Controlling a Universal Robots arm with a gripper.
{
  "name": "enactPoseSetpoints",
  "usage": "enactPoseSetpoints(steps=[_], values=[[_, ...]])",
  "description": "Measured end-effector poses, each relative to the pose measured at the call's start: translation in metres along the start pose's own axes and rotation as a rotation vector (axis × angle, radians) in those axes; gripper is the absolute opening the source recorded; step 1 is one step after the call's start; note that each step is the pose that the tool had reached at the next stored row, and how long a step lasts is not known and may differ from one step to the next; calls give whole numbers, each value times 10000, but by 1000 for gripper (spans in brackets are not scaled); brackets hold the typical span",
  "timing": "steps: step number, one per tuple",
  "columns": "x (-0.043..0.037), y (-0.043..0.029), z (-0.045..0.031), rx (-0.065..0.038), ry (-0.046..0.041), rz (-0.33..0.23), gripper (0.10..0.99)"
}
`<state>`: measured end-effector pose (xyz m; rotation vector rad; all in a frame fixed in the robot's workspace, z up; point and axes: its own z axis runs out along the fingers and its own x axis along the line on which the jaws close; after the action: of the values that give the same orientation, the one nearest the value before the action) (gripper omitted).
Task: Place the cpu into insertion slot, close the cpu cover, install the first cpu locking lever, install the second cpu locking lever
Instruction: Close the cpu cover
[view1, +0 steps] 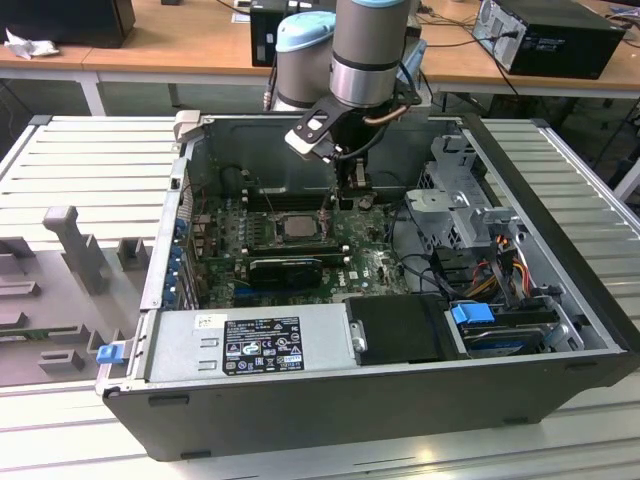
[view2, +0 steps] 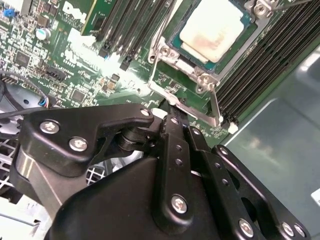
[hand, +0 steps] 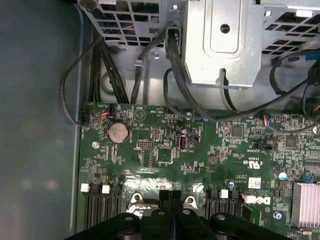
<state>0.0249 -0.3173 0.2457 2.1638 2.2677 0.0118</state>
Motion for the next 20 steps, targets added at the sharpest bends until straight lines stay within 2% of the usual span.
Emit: enactPoseSetpoints(steps=[7,12,17,20], values=[[5,-103,-1,0,1,0,106],[10,-201,1,0,2,0,106],[12,-255,101,1,1,-1,106],[13,-279,119,1,-1,-6,106]])
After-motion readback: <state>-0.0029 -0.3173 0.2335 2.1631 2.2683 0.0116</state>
